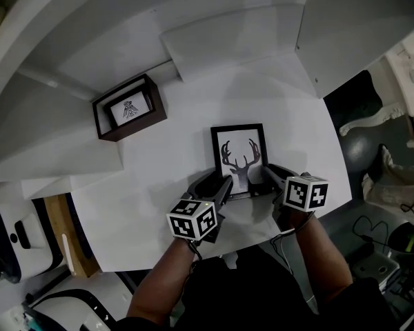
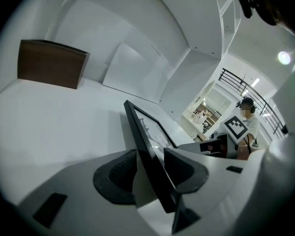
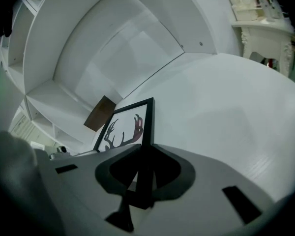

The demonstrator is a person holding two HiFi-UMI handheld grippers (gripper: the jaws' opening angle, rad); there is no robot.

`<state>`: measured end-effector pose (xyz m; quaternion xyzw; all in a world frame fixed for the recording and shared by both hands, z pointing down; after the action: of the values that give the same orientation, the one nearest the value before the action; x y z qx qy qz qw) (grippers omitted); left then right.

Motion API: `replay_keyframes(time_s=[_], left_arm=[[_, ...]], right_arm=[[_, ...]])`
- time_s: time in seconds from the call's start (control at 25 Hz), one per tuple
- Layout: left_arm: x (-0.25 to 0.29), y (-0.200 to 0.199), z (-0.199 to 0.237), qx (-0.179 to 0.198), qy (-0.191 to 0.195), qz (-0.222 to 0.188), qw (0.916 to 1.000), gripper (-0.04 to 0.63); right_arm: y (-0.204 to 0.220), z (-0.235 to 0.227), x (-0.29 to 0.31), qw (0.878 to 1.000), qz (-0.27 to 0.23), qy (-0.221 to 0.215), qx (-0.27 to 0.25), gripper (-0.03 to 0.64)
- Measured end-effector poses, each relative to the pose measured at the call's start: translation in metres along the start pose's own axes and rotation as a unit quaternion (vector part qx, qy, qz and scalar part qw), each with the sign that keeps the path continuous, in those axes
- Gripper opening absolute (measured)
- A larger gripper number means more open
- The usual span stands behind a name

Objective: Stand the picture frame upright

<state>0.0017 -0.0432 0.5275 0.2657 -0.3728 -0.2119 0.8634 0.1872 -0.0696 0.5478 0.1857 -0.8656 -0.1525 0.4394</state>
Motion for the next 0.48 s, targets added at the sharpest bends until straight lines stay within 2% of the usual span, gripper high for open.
replay_keyframes(time_s=[0.12, 0.2, 0.28, 0.36, 0.48], left_arm=[[0.008, -0.003, -0.005, -0.042, 0.036, 0.001, 0.9985, 0.176], [0.014, -0.003, -0.008, -0.089, 0.07, 0.002, 0.9936, 0.176], [0.016, -0.003, -0.007, -0.122, 0.083, -0.002, 0.989, 0.166], [0.016, -0.003, -0.004, -0.133, 0.086, -0.006, 0.9874, 0.094], [0.016, -0.004, -0.003, -0.139, 0.094, -0.008, 0.9858, 0.082]], right_arm=[[0.001, 0.001, 0.0, 1.0, 0.01, -0.018, -0.012, 0.061], [0.001, 0.003, 0.0, 0.999, 0.014, -0.026, -0.017, 0.061], [0.002, 0.003, 0.001, 0.999, 0.016, -0.026, -0.018, 0.061], [0.002, 0.004, 0.001, 0.999, 0.017, -0.023, -0.019, 0.061], [0.002, 0.005, 0.001, 0.999, 0.017, -0.018, -0.024, 0.061]])
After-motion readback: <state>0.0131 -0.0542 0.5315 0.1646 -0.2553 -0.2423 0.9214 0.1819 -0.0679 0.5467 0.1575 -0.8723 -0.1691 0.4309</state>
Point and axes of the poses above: the fingertips, and each gripper's own axes: x forward along the fingers, z to its left, y out of its underside, the point moved 5 cm from there along -x, backward along the fingers, and after that the axes turned 4 degrees about y, right-handed, at the moved point
